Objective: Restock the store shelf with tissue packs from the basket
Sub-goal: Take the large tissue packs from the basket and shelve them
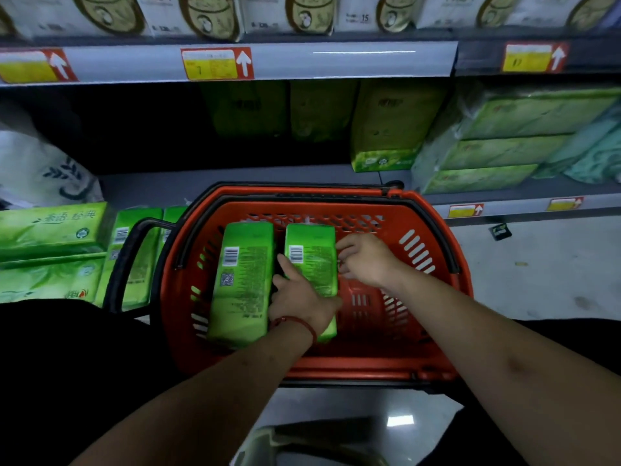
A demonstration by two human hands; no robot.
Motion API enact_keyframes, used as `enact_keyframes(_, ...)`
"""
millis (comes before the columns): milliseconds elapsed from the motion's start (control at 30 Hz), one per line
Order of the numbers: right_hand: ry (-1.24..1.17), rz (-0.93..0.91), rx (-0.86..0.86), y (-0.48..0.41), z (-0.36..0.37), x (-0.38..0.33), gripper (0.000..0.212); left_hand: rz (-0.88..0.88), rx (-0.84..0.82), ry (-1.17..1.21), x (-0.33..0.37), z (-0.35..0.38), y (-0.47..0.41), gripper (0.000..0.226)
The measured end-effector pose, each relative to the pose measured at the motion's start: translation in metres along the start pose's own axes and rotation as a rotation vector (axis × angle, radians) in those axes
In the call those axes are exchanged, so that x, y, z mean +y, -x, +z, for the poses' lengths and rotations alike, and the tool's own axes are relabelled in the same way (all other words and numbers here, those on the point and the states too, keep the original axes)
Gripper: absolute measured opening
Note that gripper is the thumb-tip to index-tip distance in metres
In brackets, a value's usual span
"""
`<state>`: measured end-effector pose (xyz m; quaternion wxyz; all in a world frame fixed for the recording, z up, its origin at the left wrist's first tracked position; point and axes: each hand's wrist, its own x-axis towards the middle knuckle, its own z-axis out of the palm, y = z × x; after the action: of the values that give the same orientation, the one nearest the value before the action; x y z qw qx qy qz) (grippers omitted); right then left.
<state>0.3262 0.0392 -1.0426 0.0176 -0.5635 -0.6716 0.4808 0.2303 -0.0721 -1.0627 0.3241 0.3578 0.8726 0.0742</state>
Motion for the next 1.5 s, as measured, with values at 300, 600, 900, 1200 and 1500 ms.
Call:
enact_keyframes(300, -0.122, 0.087, 0.126, 0.016, -0.039, 0.006, 0.017, 0.158, 0.016, 0.409, -0.006, -0.070, 0.007, 0.122)
enact_keyframes(600, -0.628, 0.198, 0.017, 0.047, -0.064, 0.025, 0.092, 0.158, -0.005, 1.011, -0.040, -0.151, 0.007, 0.105)
enact_keyframes(900, -1.017, 0.014, -0.094, 0.074, -0.066, -0.018, 0.044, 0.291, -0.367, 1.193, -0.043, -0.189, 0.015, 0.054)
enact_keyframes(1200, -1.054, -0.138, -0.083, 0.083, -0.078, -0.056, 0.032, 0.271, -0.450, 1.166, -0.041, -0.241, 0.013, 0.070)
enact_keyframes(1500, -1.222, -0.267, 0.006, 0.083, -0.110, -0.087, 0.051, 0.359, -0.278, 1.520, -0.028, -0.250, 0.023, 0.040)
